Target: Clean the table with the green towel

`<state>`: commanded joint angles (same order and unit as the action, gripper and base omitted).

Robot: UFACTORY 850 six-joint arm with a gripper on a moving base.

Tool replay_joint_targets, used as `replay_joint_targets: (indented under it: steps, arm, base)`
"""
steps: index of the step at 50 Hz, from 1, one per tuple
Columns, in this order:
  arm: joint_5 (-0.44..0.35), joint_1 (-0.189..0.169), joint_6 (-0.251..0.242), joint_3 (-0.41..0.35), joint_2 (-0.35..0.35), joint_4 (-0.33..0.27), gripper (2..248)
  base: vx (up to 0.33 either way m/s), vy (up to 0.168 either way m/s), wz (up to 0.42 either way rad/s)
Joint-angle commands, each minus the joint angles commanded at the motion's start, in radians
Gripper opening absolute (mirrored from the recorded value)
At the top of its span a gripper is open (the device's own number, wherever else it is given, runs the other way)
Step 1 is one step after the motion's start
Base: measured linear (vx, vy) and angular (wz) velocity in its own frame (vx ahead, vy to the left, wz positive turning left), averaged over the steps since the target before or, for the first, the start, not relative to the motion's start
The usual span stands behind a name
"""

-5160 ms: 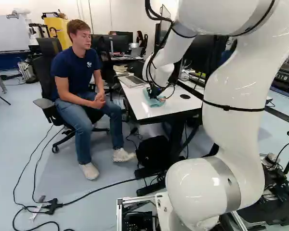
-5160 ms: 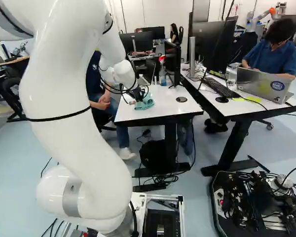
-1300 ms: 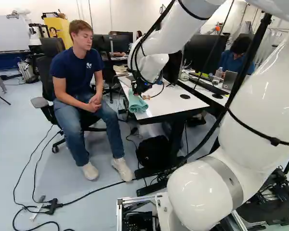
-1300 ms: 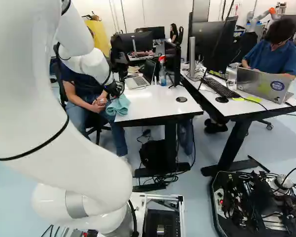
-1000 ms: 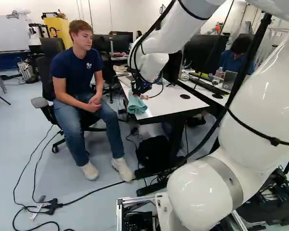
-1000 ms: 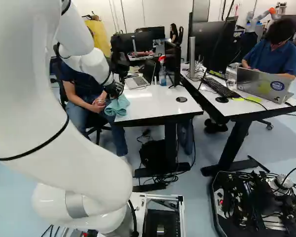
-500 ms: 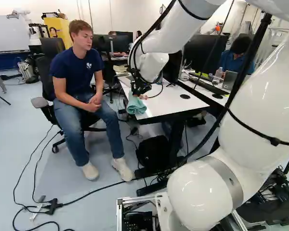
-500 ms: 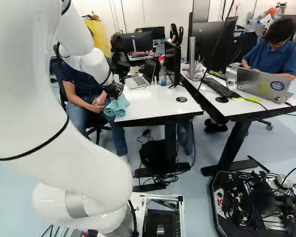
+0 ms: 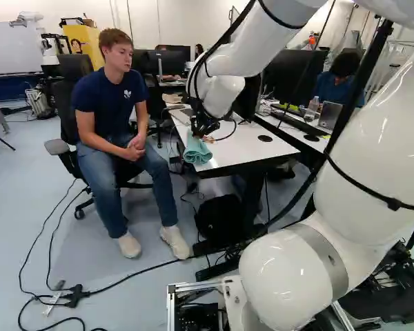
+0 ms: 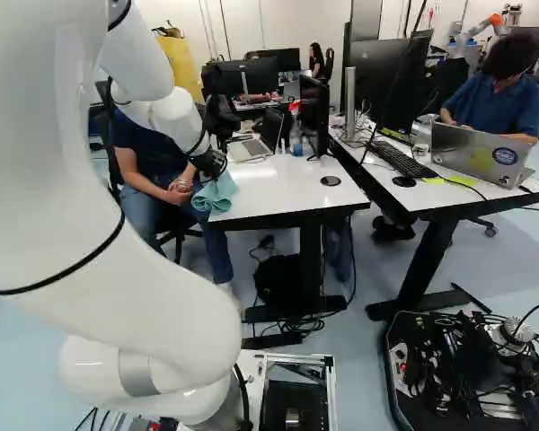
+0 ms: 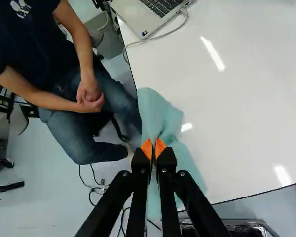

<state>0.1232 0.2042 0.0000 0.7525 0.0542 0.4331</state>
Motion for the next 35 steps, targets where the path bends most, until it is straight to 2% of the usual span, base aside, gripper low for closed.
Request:
replay_joint_targets:
  steps: [20, 35]
  arm:
    - [-0.001, -0.034, 0.0, -0.009, 0.009, -0.002, 32]
    - [-0.037, -0.076, 0.0, 0.038, -0.038, -0.062, 32]
  base:
    - [0.0, 0.0, 0.0]
    - [0.0, 0.0, 0.0]
